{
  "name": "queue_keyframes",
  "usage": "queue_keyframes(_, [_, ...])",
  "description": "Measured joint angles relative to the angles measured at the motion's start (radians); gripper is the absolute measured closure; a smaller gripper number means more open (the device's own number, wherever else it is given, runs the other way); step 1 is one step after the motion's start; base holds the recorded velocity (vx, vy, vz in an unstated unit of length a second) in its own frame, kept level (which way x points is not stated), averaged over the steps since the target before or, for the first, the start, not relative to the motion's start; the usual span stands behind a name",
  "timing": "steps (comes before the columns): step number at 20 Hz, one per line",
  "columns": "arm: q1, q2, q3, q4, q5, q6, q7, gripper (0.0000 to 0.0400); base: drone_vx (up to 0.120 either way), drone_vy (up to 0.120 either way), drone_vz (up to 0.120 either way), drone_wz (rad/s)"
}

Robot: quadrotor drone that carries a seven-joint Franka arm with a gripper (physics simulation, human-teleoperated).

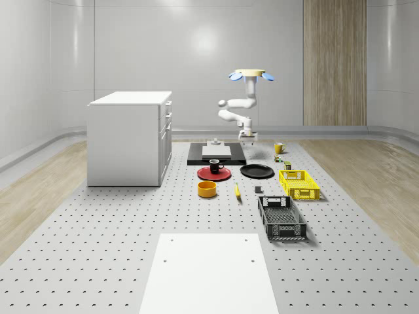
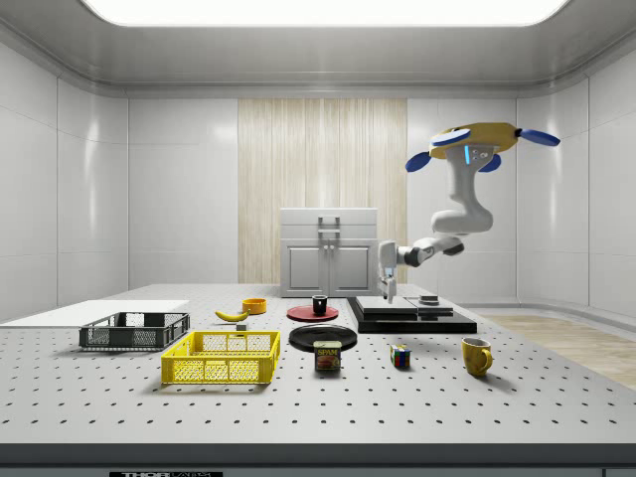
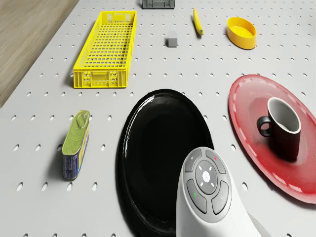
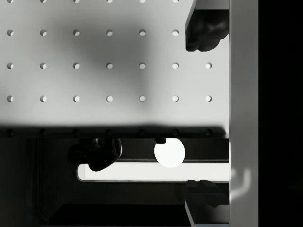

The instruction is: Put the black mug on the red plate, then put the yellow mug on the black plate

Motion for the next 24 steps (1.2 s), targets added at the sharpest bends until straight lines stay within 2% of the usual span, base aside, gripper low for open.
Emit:
queue_keyframes(16, [0.001, 0.001, 0.0, 0.0, 0.0, -0.001, 0.0, 0.0, -0.12, 0.12, 0.0, 0.0])
queue_keyframes(22, [0.001, 0.001, 0.0, 0.0, -0.001, -0.001, -0.001, 0.0, -0.007, 0.12, 0.0, 0.0])
queue_keyframes(24, [0.001, 0.001, 0.0, 0.0, -0.001, -0.001, -0.001, 0.0, -0.1, 0.12, 0.0, 0.0])
